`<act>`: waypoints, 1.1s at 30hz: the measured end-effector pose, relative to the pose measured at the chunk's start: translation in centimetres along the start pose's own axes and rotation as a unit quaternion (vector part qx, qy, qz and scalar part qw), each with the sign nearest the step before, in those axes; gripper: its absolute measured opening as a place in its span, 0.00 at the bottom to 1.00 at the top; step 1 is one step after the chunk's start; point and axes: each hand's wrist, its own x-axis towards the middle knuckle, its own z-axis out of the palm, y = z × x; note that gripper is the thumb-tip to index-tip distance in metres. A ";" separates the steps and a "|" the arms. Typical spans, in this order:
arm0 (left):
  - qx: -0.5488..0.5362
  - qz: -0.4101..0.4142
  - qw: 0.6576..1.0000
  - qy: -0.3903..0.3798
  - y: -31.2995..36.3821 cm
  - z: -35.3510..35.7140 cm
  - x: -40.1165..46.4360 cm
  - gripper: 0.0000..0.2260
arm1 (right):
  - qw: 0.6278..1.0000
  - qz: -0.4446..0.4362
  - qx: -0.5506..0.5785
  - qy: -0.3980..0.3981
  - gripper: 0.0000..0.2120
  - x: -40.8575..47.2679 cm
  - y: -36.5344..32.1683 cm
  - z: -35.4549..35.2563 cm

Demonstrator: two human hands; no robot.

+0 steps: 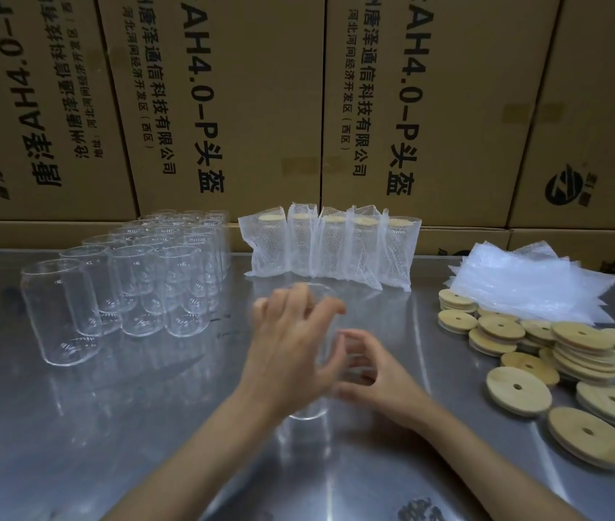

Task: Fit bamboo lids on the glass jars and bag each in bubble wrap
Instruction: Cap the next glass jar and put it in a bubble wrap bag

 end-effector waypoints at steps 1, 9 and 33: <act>-0.026 0.012 1.000 0.004 1.0 0.5 0.2 0.12 | 1.000 -0.019 0.009 -0.011 0.38 0.0 -0.2 0.6; -0.330 -0.124 0.935 0.044 4.1 4.3 0.3 0.42 | 0.993 -0.040 0.037 0.104 0.31 0.2 -0.6 -0.7; -0.538 -0.392 0.719 -0.202 2.6 8.7 -1.6 0.28 | 0.841 0.223 -0.388 0.304 0.26 0.5 2.3 -10.4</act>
